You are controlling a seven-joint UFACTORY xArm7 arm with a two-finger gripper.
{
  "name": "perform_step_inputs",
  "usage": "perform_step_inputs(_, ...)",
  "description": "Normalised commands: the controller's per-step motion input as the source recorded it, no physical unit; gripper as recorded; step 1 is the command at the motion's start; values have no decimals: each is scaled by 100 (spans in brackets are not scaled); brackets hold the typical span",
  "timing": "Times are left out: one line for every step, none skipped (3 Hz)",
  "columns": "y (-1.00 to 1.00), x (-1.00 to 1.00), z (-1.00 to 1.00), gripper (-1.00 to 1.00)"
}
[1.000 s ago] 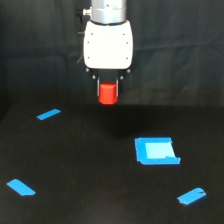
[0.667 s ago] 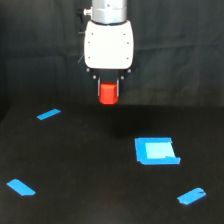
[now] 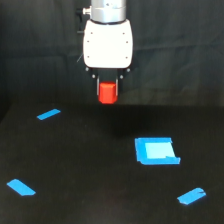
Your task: Pick up the red object from the table
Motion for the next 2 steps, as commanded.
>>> perform_step_inputs(-1, 5, 8, -96)
perform_step_inputs(1, 6, 9, -90)
